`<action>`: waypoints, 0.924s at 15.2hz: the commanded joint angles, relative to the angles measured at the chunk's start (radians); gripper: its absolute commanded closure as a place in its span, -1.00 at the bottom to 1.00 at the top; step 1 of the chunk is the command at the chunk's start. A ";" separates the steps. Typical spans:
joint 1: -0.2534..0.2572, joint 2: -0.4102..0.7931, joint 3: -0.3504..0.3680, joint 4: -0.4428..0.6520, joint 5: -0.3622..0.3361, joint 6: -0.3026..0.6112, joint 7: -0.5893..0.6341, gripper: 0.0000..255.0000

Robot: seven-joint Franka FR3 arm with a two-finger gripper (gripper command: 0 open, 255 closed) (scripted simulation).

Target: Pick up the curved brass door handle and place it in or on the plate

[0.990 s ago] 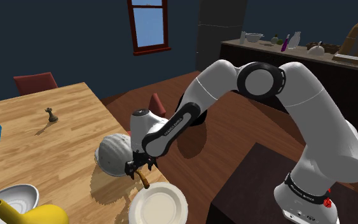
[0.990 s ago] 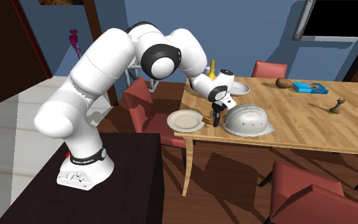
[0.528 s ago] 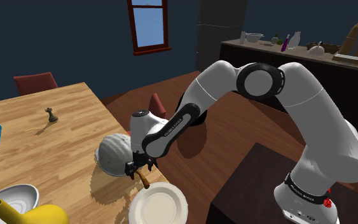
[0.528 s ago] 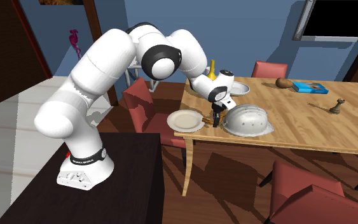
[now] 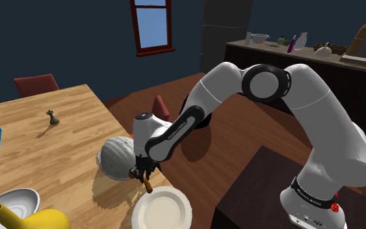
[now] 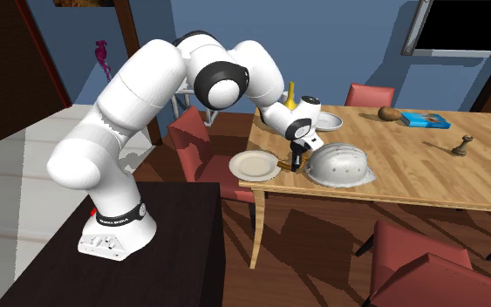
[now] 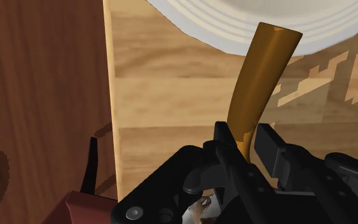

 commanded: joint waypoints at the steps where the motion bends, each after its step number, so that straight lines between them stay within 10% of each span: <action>1: 0.000 0.000 0.000 0.000 0.000 0.001 0.000 1.00; 14: -0.031 -0.110 0.039 -0.026 0.033 -0.083 -0.007 1.00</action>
